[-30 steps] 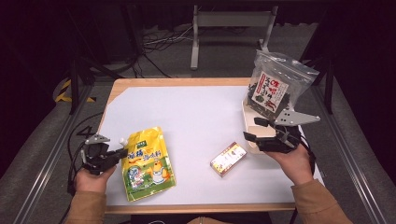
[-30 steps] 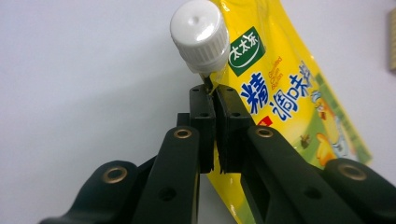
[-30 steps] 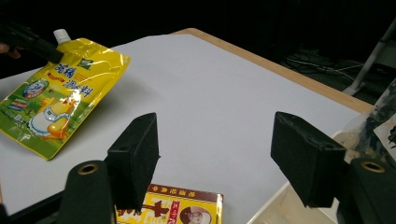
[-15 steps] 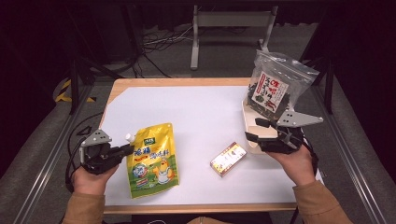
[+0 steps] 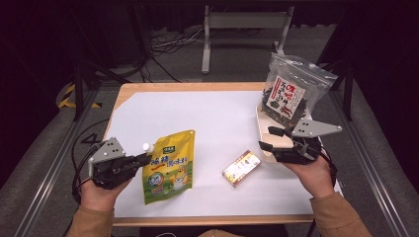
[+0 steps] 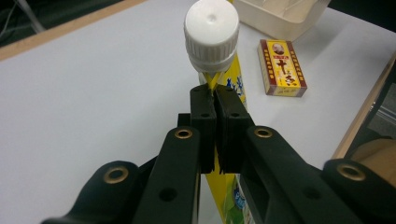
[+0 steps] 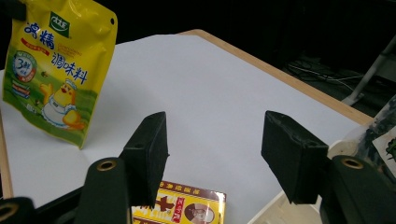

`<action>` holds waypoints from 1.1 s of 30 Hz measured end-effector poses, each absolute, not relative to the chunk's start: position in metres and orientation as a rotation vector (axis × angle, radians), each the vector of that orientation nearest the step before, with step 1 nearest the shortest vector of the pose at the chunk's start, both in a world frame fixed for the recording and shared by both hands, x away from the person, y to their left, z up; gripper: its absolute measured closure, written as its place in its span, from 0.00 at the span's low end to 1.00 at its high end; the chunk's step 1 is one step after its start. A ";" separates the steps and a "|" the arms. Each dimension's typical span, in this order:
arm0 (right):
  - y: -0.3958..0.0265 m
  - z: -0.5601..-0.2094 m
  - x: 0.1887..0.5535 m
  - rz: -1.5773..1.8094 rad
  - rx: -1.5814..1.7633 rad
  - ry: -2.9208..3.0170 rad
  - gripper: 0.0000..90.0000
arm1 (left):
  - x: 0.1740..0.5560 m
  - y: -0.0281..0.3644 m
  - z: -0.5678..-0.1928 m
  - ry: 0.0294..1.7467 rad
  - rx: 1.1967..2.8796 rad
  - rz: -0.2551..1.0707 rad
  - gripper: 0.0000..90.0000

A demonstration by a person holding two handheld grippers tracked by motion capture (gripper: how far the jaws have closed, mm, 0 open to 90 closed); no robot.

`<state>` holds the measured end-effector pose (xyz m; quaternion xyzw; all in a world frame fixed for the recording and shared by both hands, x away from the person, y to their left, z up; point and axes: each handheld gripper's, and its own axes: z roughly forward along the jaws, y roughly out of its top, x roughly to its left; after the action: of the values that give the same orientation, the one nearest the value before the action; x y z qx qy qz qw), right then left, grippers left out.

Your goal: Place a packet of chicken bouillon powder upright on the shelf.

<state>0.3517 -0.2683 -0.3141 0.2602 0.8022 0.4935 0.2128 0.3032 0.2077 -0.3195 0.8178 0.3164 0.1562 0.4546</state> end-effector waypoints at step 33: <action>-0.223 -0.313 0.353 1.480 0.557 2.341 0.46 | 0.314 0.161 -0.294 0.451 1.931 0.322 0.98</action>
<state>0.3531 -0.2229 -0.3130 0.1947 0.8184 0.5172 0.1577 0.3140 0.1606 -0.2938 0.8113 0.1892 0.1351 0.5364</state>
